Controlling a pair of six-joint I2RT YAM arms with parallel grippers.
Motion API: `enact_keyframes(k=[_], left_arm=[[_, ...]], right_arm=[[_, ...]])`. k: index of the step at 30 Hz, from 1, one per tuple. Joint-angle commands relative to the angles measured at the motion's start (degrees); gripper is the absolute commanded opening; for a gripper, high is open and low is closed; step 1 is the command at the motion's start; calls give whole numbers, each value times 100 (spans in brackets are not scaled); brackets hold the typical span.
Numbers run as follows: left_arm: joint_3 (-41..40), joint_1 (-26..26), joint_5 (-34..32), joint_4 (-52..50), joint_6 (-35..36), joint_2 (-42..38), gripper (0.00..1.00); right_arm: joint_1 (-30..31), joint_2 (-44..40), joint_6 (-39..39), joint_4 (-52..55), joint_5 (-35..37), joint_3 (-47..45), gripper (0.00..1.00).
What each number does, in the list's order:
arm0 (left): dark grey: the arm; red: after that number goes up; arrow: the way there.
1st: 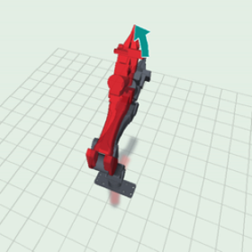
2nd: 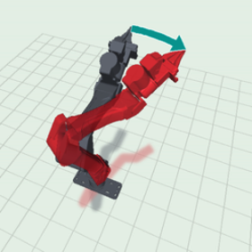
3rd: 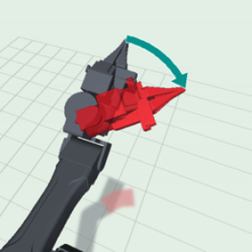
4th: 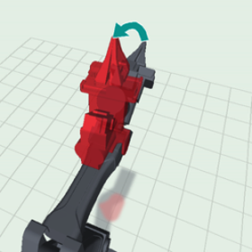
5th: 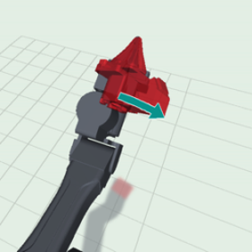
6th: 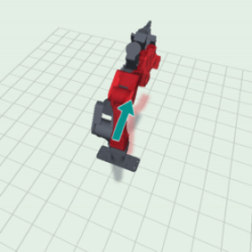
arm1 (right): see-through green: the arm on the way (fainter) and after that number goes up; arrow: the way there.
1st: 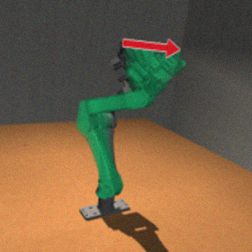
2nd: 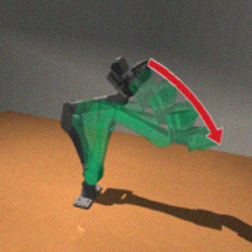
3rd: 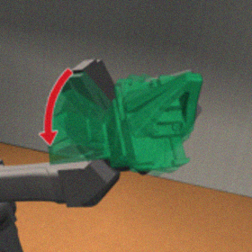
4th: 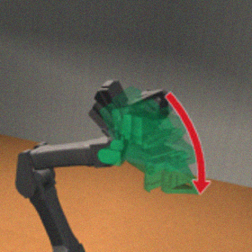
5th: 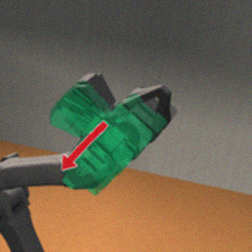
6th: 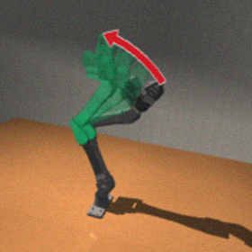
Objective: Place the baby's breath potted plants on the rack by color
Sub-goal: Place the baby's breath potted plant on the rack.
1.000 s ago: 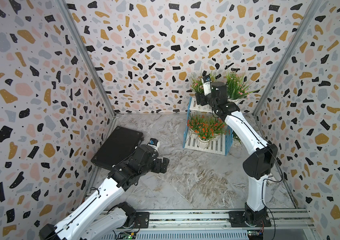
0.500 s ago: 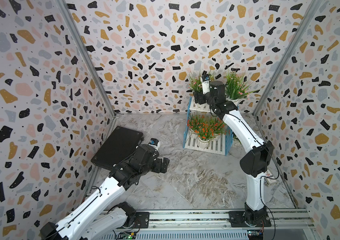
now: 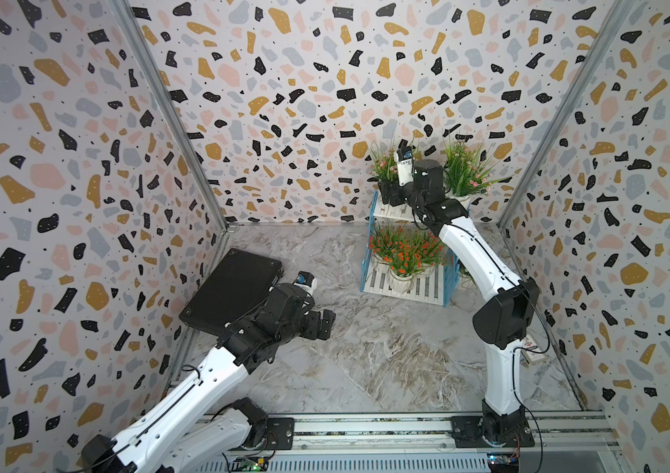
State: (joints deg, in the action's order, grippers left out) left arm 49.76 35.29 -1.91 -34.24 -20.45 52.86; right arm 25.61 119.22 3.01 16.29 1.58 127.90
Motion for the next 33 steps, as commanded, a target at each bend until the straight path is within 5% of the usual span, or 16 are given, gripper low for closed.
enact_keyframes(k=[1, 14, 21, 33], left_arm=[[104, -39, 77, 208, -13, -1, 99], [21, -39, 103, 269, -43, 14, 99], [13, -40, 103, 260, -47, 5, 99], [32, -40, 123, 269, -71, 34, 99]], right_arm=[[10, -167, 112, -187, -132, 359, 67], [59, 31, 3, 152, -315, 591, 70], [80, 58, -112, 229, -361, 598, 100], [79, -309, -300, 175, -308, 409, 100]])
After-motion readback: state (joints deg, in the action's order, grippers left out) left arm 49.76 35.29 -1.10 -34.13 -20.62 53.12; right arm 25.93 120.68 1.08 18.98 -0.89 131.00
